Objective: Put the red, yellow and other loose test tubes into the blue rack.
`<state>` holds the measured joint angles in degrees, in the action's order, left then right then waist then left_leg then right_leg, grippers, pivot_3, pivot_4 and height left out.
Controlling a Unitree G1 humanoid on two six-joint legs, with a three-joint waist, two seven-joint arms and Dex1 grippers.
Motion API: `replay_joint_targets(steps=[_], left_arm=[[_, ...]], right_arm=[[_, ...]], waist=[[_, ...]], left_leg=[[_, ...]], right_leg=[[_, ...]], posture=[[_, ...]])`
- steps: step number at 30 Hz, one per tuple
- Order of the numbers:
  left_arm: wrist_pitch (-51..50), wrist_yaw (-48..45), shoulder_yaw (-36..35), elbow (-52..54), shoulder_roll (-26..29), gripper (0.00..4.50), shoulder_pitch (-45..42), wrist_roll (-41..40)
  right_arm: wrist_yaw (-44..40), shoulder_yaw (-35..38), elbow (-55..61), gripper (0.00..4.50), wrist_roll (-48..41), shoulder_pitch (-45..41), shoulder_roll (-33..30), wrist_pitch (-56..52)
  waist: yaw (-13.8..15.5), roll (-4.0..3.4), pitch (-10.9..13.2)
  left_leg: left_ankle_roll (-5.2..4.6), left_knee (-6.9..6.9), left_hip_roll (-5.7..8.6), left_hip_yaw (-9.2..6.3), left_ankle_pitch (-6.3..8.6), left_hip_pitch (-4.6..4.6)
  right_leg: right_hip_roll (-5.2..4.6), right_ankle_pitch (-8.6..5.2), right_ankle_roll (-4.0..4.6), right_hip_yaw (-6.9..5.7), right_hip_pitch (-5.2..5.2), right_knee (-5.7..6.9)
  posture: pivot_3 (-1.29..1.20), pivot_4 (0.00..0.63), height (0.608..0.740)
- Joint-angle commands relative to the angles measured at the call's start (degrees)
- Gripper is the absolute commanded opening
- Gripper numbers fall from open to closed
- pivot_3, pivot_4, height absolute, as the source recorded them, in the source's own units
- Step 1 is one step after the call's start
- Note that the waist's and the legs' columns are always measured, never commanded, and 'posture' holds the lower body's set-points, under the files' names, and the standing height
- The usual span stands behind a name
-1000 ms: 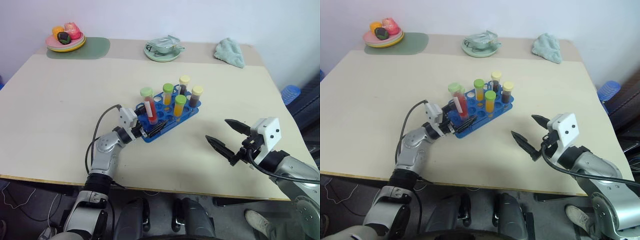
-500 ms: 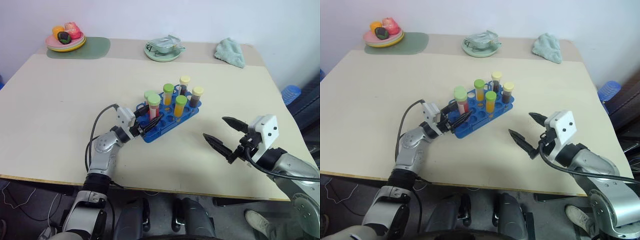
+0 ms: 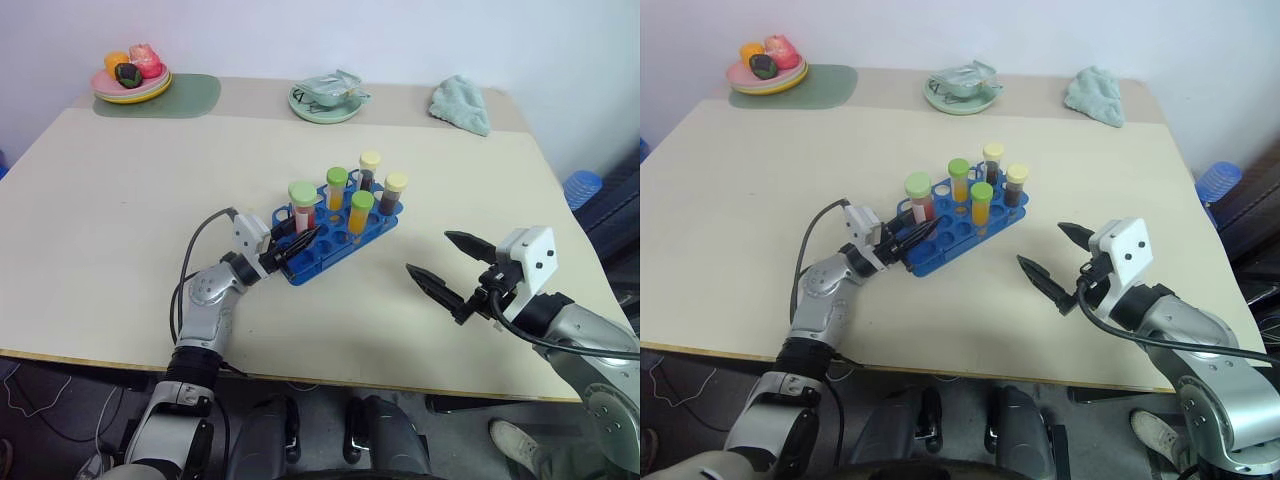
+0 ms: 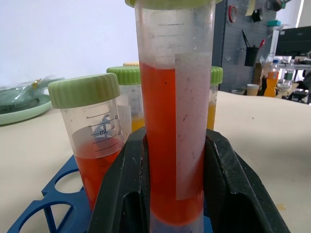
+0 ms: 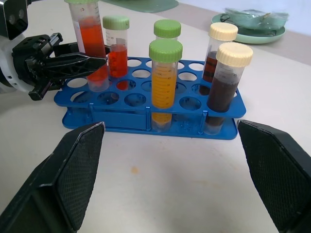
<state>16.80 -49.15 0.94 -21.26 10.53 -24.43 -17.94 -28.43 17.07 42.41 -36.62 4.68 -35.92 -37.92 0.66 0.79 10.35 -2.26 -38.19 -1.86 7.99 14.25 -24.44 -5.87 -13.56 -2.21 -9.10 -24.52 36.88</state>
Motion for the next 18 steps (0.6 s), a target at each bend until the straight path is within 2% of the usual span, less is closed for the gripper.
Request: replay_joint_targets(steps=[1, 6, 11, 18], left_arm=[[0.7, 0.5, -0.1, 2.1, 0.0, 0.93, -0.2, 0.2], [-0.8, -0.3, 0.3, 5.3, -0.2, 0.93, 0.6, -1.6], [-5.4, -4.8, 1.4, 8.3, 0.6, 0.93, 1.9, -4.7], [-6.1, -6.9, 1.0, 4.6, 0.7, 0.93, -0.6, -4.1]], right_arm=[[0.0, 0.3, 0.8, 4.5, -0.5, -0.4, -0.3, 0.6], [-0.4, 0.6, 0.6, 4.5, -0.5, -0.2, -0.6, 0.5], [-0.4, 0.9, 0.8, 4.5, -0.4, 0.3, -0.5, 0.7], [0.9, 0.5, 2.1, 4.5, 0.8, 3.1, 1.3, 2.3]], waist=[[0.0, 0.0, 0.0], [0.0, 0.0, 0.0], [0.0, 0.0, 0.0], [0.1, 0.0, 0.0]], left_leg=[[0.0, 0.0, 0.0, 0.0, 0.0, 0.0], [0.0, 0.0, 0.0, 0.0, 0.0, -0.01], [-0.01, 0.01, 0.0, 0.0, 0.01, -0.01], [-0.02, 0.01, 0.0, 0.0, 0.02, -0.03]], right_leg=[[0.0, 0.0, 0.0, 0.0, 0.0, 0.0], [0.0, 0.0, 0.01, 0.0, 0.0, -0.01], [0.0, 0.0, 0.0, 0.0, 0.0, -0.03], [0.01, -0.01, -0.01, -0.01, 0.0, -0.07]], posture=[[0.0, 0.15, 0.74], [0.0, 0.15, 0.74], [0.0, 0.15, 0.74], [0.0, 0.15, 0.74]])
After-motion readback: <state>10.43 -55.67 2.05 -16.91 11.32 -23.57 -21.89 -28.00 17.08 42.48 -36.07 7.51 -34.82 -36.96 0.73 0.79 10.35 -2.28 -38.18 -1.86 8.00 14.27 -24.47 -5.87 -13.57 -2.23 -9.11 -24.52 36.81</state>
